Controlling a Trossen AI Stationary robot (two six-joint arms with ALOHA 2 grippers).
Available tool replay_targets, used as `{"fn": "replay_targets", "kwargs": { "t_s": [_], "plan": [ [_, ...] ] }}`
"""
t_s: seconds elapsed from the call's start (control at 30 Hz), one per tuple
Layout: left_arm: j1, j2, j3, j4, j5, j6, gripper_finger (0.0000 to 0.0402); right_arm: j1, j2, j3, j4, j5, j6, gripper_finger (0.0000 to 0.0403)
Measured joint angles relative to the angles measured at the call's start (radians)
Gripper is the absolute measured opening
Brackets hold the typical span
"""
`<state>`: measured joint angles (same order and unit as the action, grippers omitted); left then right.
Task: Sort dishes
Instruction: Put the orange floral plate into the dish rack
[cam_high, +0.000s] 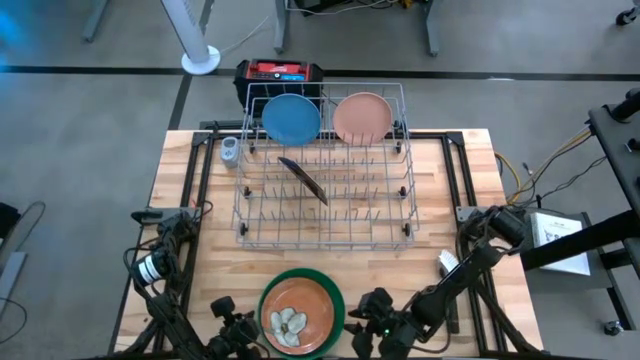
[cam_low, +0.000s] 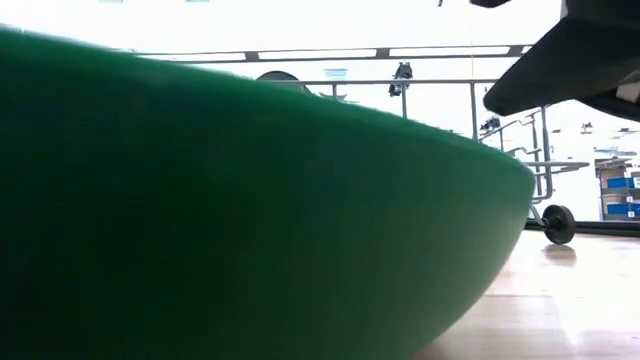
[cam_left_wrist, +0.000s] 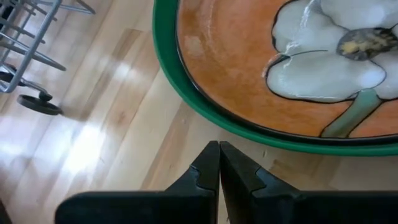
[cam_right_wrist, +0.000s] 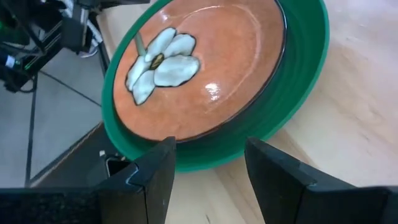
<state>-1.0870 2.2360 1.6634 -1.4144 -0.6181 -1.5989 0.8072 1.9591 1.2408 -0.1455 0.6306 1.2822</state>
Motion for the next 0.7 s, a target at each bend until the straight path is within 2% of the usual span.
{"fn": "replay_targets", "kwargs": {
  "t_s": [0.5,0.7],
  "plan": [
    [-0.003,-0.002,-0.013,-0.004,-0.028,0.091,0.0000,-0.054,0.105,0.121,0.001,0.004,0.060,0.0183],
    [-0.003,-0.002,-0.038,-0.003,-0.028,0.132,0.0000,-0.060,0.132,0.129,-0.006,-0.002,0.169,0.0183]
  ]
}}
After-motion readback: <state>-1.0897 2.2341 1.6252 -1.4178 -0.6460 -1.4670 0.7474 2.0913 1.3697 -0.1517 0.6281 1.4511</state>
